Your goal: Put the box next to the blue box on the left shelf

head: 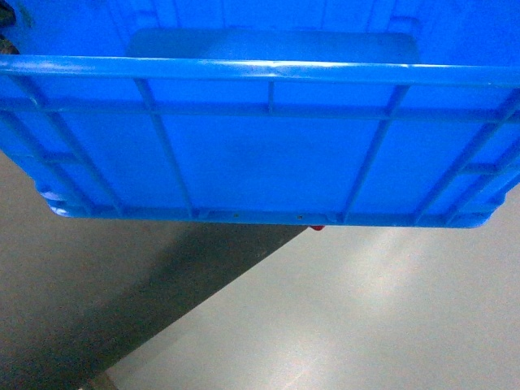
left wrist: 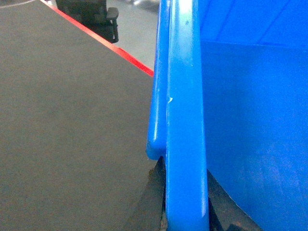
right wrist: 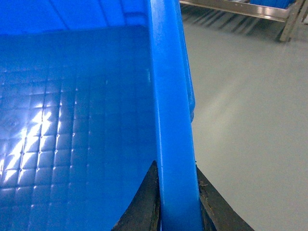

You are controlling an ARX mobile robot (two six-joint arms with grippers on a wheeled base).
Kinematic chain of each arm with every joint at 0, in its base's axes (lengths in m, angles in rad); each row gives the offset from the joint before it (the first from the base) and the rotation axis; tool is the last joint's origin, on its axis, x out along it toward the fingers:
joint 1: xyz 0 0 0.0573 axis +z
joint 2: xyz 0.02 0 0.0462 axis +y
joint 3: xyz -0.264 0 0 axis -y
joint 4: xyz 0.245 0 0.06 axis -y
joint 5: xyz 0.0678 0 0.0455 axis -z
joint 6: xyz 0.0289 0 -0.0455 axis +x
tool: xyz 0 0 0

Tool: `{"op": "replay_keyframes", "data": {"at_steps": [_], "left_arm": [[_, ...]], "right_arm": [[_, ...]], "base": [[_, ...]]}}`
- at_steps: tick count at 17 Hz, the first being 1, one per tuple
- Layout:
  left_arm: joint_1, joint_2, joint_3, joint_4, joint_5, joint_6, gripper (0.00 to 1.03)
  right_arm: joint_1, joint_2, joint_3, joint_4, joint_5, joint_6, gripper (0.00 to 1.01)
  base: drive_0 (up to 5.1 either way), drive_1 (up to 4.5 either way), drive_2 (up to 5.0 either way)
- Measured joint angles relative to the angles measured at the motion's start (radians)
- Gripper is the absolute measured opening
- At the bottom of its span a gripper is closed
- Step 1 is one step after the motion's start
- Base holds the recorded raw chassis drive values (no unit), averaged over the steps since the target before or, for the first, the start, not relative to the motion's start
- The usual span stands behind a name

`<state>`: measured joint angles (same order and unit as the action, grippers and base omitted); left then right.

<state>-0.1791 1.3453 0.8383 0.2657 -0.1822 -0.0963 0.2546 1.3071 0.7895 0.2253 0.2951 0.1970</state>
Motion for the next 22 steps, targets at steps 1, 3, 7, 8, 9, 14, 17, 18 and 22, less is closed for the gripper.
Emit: {"op": "replay_keyframes", "data": {"at_steps": [1, 3, 7, 8, 9, 14, 17, 18, 22], "left_arm": [[0.0, 0.0, 0.0, 0.0, 0.0, 0.0, 0.08], [0.0, 0.0, 0.0, -0.002, 0.0, 0.0, 0.08], [0.0, 0.0, 0.0, -0.001, 0.0, 0.0, 0.08], [0.0, 0.0, 0.0, 0.0, 0.0, 0.0, 0.08], [0.0, 0.0, 0.0, 0.0, 0.0, 0.0, 0.08], [0.0, 0.0, 0.0, -0.001, 0.0, 0.0, 0.08], [-0.001, 0.0, 0.0, 0.0, 0.0, 0.0, 0.08], [-0.001, 0.0, 0.0, -0.002, 0.0, 0.0, 0.08], [-0.001, 0.0, 0.0, 0.001, 0.0, 0.0, 0.08]], "right_arm": [[0.0, 0.0, 0.0, 0.0, 0.0, 0.0, 0.1], [0.0, 0.0, 0.0, -0.002, 0.0, 0.0, 0.1], [0.0, 0.0, 0.0, -0.001, 0.0, 0.0, 0.1], [0.0, 0.0, 0.0, 0.0, 0.0, 0.0, 0.1], [0.0, 0.0, 0.0, -0.001, 0.0, 0.0, 0.1], [0.0, 0.0, 0.0, -0.002, 0.001, 0.0, 0.1], [0.0, 0.0, 0.0, 0.0, 0.001, 0.0, 0.1], [0.0, 0.0, 0.0, -0.001, 0.001, 0.0, 0.1], [0.0, 0.0, 0.0, 0.0, 0.002, -0.001, 0.1]], "base": [[-1.5, -1.48, -1.5], [-1.5, -1.48, -1.5], [-1.5, -1.47, -1.5], [-1.4, -1.43, -1.4], [-1.4, -1.43, -1.4], [-1.5, -1.48, -1.5], [-1.5, -1.54, -1.5], [-1.5, -1.54, -1.5], [-1.5, -1.54, -1.5]]}}
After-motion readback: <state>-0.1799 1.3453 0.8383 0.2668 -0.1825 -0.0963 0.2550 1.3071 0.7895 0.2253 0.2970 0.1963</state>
